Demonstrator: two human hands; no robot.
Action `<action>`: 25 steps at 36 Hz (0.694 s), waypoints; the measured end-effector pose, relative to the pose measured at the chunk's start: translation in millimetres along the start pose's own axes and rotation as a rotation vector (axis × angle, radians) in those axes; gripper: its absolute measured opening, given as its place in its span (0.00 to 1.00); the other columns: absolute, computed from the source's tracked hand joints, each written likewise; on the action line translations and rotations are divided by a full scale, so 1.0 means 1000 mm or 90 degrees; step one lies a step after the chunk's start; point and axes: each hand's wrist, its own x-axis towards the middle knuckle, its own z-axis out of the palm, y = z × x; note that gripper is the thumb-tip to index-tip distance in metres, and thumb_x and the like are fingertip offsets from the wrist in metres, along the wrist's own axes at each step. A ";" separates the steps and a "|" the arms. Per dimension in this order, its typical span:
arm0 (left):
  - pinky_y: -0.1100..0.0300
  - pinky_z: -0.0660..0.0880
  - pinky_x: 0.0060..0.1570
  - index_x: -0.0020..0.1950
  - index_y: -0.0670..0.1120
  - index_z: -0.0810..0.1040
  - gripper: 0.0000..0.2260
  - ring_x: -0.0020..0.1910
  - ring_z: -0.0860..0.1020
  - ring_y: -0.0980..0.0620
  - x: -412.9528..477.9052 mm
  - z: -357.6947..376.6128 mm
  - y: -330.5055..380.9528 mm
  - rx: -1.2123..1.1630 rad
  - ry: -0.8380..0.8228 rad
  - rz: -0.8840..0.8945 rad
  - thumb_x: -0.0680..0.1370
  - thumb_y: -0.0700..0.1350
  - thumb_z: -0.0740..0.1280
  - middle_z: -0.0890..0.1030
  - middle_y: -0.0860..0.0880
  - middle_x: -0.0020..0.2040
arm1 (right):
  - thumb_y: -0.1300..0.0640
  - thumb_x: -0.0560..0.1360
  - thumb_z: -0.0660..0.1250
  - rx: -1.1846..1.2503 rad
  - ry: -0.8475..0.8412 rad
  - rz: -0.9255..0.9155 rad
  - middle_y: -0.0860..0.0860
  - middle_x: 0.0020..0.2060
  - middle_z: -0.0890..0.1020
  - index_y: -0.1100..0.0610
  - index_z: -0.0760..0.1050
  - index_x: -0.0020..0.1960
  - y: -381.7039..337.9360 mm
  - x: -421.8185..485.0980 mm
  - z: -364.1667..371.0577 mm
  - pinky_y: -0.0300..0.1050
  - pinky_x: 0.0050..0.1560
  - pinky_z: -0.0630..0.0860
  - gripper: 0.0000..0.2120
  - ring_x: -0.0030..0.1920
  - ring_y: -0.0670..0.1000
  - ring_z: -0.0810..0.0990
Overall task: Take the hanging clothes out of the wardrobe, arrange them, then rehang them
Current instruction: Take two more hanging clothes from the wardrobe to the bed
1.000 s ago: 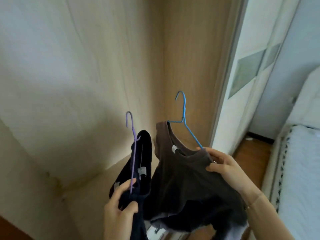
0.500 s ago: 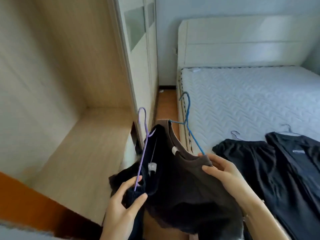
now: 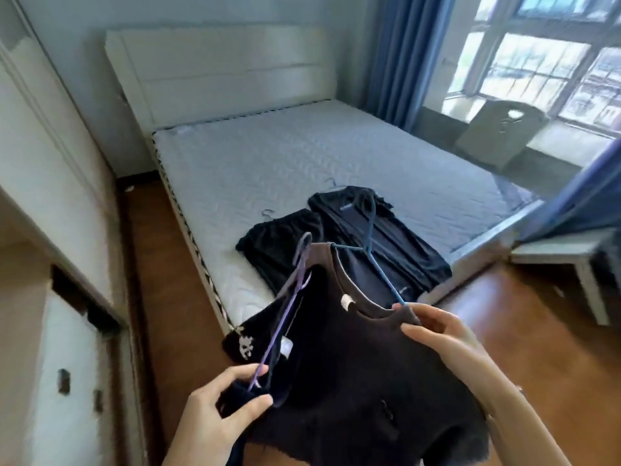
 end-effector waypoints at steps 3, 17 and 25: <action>0.82 0.68 0.47 0.41 0.63 0.83 0.14 0.43 0.80 0.68 -0.012 0.049 0.023 -0.003 -0.043 0.034 0.60 0.49 0.79 0.85 0.59 0.41 | 0.66 0.73 0.67 -0.002 0.038 -0.007 0.59 0.47 0.85 0.56 0.81 0.52 0.015 -0.044 -0.062 0.54 0.55 0.77 0.11 0.47 0.55 0.83; 0.72 0.72 0.52 0.44 0.58 0.83 0.10 0.47 0.81 0.63 0.003 0.203 0.113 0.029 -0.228 0.166 0.68 0.44 0.76 0.85 0.57 0.45 | 0.64 0.73 0.67 -0.185 0.242 -0.117 0.50 0.46 0.85 0.55 0.81 0.51 0.032 -0.161 -0.277 0.34 0.46 0.78 0.09 0.44 0.45 0.82; 0.69 0.68 0.54 0.45 0.55 0.82 0.07 0.51 0.79 0.61 0.096 0.299 0.167 0.078 -0.310 0.266 0.73 0.42 0.72 0.83 0.56 0.46 | 0.63 0.75 0.66 -0.389 0.325 -0.082 0.43 0.42 0.83 0.46 0.78 0.48 0.018 -0.137 -0.395 0.35 0.44 0.77 0.12 0.40 0.43 0.82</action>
